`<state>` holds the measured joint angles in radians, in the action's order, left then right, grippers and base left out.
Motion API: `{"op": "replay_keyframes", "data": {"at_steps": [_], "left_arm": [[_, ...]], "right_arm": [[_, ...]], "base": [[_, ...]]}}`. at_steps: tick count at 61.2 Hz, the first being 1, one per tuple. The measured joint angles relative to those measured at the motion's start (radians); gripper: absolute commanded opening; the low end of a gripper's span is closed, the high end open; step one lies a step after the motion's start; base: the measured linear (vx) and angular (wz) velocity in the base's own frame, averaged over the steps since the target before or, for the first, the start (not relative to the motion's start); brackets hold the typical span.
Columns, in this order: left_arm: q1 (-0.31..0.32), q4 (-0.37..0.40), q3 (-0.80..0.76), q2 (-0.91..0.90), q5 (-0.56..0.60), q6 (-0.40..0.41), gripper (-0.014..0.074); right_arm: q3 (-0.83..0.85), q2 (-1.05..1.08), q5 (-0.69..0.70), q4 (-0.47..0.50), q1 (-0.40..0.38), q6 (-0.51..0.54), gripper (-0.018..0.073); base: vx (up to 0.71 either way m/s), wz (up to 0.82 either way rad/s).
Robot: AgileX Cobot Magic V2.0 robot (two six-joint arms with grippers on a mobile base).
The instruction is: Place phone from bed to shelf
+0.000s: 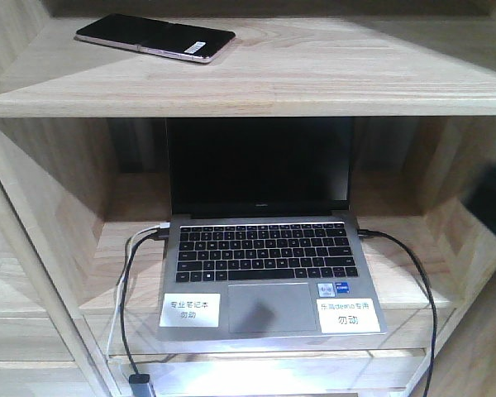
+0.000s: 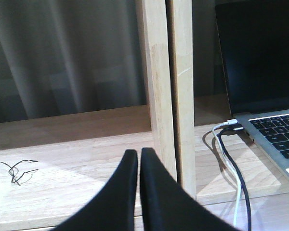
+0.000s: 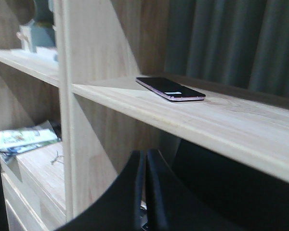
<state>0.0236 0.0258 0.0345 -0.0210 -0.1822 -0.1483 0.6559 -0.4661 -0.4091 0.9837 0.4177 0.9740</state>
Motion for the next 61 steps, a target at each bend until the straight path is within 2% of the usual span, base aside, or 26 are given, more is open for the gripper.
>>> {"op": "replay_keyframes", "data": {"at_steps": [21, 61], "left_arm": [[0.000, 0.000, 0.000, 0.000, 0.000, 0.000, 0.0001], [0.000, 0.000, 0.000, 0.000, 0.000, 0.000, 0.0001]], "right_arm": [[-0.162, 0.276, 0.000, 0.001, 0.000, -0.003, -0.0006], [-0.167, 0.285, 0.008, 0.001, 0.000, -0.003, -0.0006]], "base": [[0.00, 0.00], [0.00, 0.00]]}}
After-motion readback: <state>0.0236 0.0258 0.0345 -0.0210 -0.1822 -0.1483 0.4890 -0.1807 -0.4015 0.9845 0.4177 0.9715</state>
